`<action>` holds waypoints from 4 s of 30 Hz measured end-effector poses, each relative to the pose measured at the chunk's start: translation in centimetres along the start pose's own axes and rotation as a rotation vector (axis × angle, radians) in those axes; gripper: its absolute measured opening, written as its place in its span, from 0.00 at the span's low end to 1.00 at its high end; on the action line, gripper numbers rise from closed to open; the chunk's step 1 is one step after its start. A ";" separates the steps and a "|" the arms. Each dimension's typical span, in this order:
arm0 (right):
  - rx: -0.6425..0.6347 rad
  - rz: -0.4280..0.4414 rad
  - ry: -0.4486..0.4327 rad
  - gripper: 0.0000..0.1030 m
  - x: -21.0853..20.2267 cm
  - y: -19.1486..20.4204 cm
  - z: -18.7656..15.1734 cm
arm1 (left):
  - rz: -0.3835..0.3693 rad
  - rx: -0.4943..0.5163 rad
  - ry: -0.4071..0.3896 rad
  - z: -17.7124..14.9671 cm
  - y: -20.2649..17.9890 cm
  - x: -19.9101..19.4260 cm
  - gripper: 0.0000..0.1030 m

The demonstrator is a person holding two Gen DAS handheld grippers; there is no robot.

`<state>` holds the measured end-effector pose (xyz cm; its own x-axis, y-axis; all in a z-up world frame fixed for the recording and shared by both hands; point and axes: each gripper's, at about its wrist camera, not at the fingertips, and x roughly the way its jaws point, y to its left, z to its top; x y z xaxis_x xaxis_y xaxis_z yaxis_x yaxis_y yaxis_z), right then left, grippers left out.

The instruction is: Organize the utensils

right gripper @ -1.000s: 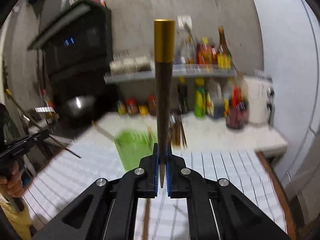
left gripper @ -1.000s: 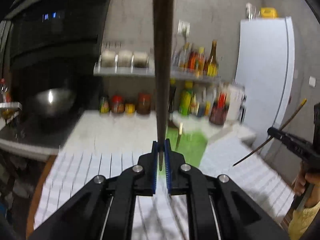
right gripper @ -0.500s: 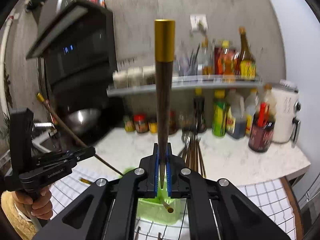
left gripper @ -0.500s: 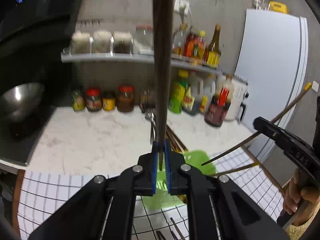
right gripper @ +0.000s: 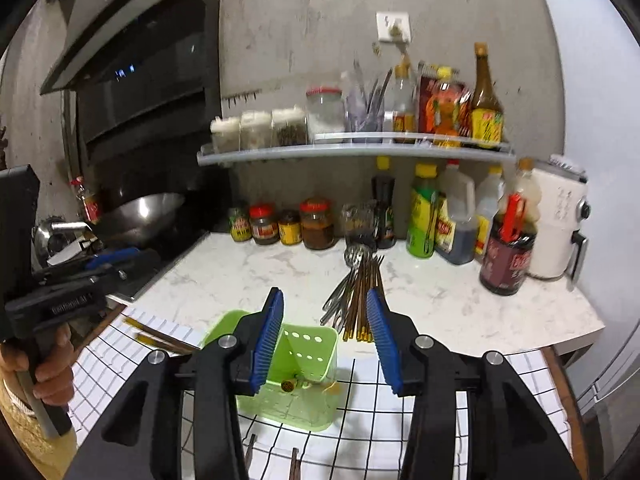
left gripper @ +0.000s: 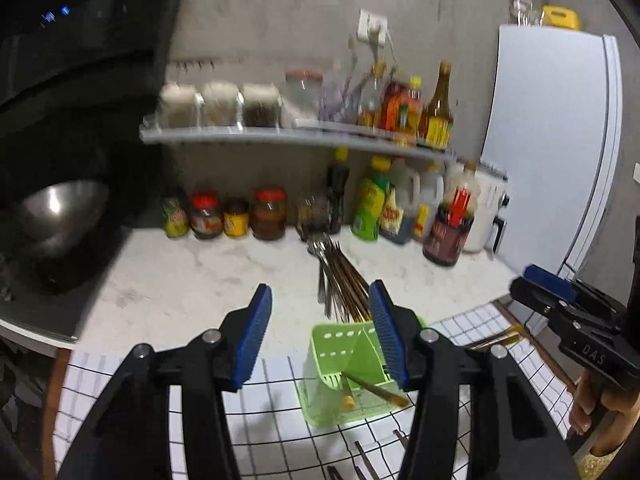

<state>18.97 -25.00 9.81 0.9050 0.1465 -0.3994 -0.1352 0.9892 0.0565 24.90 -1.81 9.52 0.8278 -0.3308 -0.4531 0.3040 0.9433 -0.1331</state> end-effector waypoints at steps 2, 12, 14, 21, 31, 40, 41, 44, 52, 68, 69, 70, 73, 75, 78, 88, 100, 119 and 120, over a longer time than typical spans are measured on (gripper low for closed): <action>-0.004 -0.007 -0.009 0.45 -1.8 0.1 -0.3 | 0.048 -0.003 -0.030 -0.3 0.0 -2.8 0.49; 0.002 0.003 0.158 0.45 -9.0 1.0 -11.1 | 0.177 -0.009 0.192 -12.4 0.4 -9.6 0.52; 0.008 0.002 0.194 0.45 -9.4 1.2 -13.3 | 0.202 0.007 0.267 -15.9 0.1 -10.0 0.52; 0.078 -0.026 0.313 0.45 -10.5 1.1 -20.8 | 0.197 -0.033 0.439 -24.2 -0.5 -10.0 0.52; 0.070 -0.006 0.446 0.35 -8.4 1.4 -24.6 | 0.178 -0.030 0.496 -25.7 -1.1 -8.6 0.52; 0.101 0.066 0.476 0.15 -6.9 1.6 -25.1 | 0.142 -0.032 0.508 -26.2 -1.6 -7.6 0.52; 0.095 0.064 0.481 0.15 -6.7 1.7 -25.1 | 0.142 -0.032 0.507 -26.2 -1.6 -7.6 0.52; 0.083 0.059 0.493 0.15 -6.3 1.8 -25.3 | 0.142 -0.030 0.504 -26.1 -1.5 -7.6 0.52; 0.017 0.025 0.497 0.14 -5.2 2.5 -25.5 | 0.066 -0.012 0.501 -26.0 -2.6 -7.6 0.52; 0.079 -0.017 0.461 0.07 -6.2 0.3 -26.0 | 0.074 0.171 0.515 -27.1 -6.7 -6.3 0.09; 0.080 -0.016 0.460 0.07 -6.3 0.1 -26.1 | 0.097 0.180 0.514 -27.1 -6.5 -6.3 0.08; 0.075 -0.013 0.460 0.07 -6.5 0.0 -26.1 | 0.107 0.179 0.515 -27.0 -6.0 -6.2 0.08; 0.063 0.008 0.454 0.09 -7.1 -0.1 -26.4 | 0.121 0.176 0.522 -26.8 -4.7 -6.4 0.08; 0.064 0.036 0.441 0.13 -7.9 -0.1 -26.8 | 0.119 0.171 0.523 -26.9 -4.3 -6.9 0.08; 0.040 0.049 0.423 0.26 -9.0 0.3 -27.4 | 0.072 0.127 0.522 -27.3 -3.6 -8.1 0.32; -0.008 -0.006 0.392 0.27 -10.1 1.2 -28.0 | 0.048 0.127 0.477 -28.9 -4.1 -10.6 0.39; -0.012 -0.046 0.358 0.25 -9.3 1.8 -27.9 | 0.105 0.159 0.439 -28.2 -4.7 -8.5 0.23; 0.132 0.027 0.222 0.07 -13.5 0.2 -23.1 | 0.094 0.077 0.188 -22.5 -2.3 -14.3 0.06; 0.134 0.032 0.194 0.07 -14.1 0.3 -22.2 | 0.094 0.073 0.139 -21.5 -2.1 -15.2 0.06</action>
<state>-2.77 -26.85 -4.84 0.8047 0.1872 -0.5633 -0.0962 0.9776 0.1873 1.52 1.79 -2.21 0.7825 -0.2295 -0.5788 0.2662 0.9636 -0.0222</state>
